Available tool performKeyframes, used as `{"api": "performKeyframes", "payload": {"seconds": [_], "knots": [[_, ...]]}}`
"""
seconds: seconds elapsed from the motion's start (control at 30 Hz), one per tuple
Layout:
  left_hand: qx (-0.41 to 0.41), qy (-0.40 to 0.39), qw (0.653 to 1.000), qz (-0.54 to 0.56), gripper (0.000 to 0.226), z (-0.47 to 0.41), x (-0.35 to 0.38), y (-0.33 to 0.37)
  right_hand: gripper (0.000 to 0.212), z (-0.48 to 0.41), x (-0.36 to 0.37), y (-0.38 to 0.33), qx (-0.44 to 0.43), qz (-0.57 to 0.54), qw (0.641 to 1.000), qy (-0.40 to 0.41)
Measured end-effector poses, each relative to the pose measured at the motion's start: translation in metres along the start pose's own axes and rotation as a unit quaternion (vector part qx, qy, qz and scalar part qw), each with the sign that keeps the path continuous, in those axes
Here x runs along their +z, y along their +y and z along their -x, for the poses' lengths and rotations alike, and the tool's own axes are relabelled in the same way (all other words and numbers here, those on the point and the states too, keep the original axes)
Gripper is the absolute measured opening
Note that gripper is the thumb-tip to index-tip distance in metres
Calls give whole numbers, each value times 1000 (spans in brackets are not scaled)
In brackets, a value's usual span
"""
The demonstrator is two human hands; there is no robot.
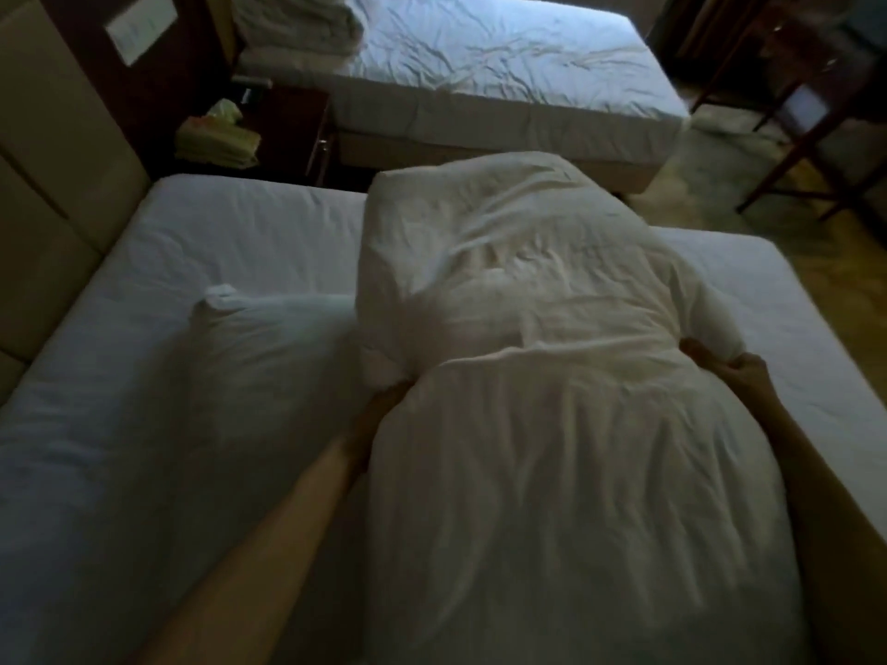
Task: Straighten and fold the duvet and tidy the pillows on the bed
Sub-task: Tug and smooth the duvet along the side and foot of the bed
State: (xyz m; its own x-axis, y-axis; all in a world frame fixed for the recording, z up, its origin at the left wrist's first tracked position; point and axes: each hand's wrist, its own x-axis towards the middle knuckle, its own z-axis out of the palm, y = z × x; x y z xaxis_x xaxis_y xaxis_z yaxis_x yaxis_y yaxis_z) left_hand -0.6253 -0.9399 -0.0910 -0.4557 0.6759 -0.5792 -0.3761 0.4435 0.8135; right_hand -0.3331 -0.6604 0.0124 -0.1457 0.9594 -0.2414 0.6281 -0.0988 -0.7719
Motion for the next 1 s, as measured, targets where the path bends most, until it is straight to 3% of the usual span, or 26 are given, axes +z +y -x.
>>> {"api": "performKeyframes", "payload": {"seconds": [0.1,0.13,0.2,0.33,0.4,0.5,0.57,0.63,0.67,0.7,0.77,0.8,0.9,1.0], "knots": [[-69,-4,998,-8,53,-28,51,-8,87,-21,-18,57,43,111,993,1],[-75,1,996,-41,64,-35,67,-13,89,-18,-8,78,62,141,988,-7],[-66,-3,992,-104,83,-48,77,-38,66,1,28,102,74,202,974,-74],[-54,41,985,-159,44,-46,34,-67,73,41,113,101,91,281,955,2],[-36,114,973,-195,37,-45,-10,-73,67,49,140,92,4,325,946,-3],[-6,229,942,-244,29,-39,-75,-75,47,69,192,66,-225,313,923,14],[1,299,915,-272,24,-32,-113,-83,28,107,240,53,-386,272,875,-109],[-3,353,884,-308,24,-25,-146,-98,23,144,293,61,-434,273,827,-231],[-12,377,869,-322,27,-22,-158,-108,26,158,314,65,-393,257,845,-255],[-21,394,853,-341,30,-20,-163,-114,30,158,327,72,-325,220,886,-246],[-8,415,820,-393,39,-13,-178,-134,46,154,352,81,-162,181,952,-185],[8,420,807,-416,44,-9,-183,-143,57,148,356,81,-96,178,966,-162],[-38,450,813,-369,64,-1,-209,-165,68,135,375,82,-13,120,984,-135],[-204,436,843,-240,86,-4,-234,-175,63,122,388,89,-6,115,974,-196]]}}
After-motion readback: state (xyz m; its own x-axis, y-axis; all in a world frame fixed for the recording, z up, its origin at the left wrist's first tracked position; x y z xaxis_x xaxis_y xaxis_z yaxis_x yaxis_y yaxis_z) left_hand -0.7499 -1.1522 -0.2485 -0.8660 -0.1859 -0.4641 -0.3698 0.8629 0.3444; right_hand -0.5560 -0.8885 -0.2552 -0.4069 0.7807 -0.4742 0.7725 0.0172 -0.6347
